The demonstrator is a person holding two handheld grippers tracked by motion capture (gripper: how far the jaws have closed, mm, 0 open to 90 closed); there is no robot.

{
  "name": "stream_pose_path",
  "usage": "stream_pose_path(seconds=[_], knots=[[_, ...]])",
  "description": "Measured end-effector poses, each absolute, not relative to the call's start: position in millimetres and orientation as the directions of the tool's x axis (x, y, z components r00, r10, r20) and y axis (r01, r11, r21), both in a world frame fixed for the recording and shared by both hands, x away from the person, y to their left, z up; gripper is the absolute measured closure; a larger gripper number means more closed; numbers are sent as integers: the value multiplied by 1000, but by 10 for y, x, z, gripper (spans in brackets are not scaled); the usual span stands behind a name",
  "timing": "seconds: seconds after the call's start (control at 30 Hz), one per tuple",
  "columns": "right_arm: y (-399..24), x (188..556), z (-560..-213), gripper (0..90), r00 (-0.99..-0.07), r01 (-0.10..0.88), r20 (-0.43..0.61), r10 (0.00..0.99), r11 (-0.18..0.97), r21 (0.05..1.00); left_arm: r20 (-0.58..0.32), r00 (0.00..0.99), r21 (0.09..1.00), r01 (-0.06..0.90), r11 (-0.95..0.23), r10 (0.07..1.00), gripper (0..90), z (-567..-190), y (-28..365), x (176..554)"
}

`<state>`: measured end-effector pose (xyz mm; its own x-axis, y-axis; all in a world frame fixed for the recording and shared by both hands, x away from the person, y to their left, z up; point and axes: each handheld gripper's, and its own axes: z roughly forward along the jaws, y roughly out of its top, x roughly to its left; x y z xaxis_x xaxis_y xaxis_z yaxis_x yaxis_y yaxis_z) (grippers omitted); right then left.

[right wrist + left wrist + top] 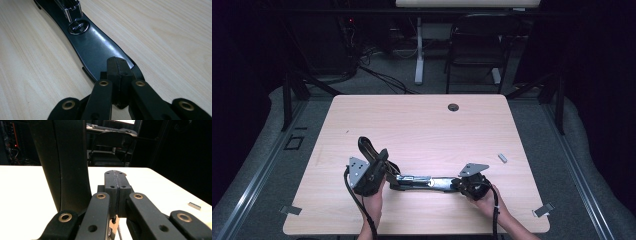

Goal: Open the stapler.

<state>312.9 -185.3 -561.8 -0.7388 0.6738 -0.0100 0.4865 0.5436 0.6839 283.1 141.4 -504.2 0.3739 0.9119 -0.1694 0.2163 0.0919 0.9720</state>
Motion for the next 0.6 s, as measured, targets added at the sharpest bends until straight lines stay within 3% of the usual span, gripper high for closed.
stream_pose_path(seconds=[0.6], knots=[[-1849, 3133, -5620, 900, -738, 485, -12, 675, 542, 686, -201, 349, 959, 262, 111, 915, 900, -5146, 1546, 2845]])
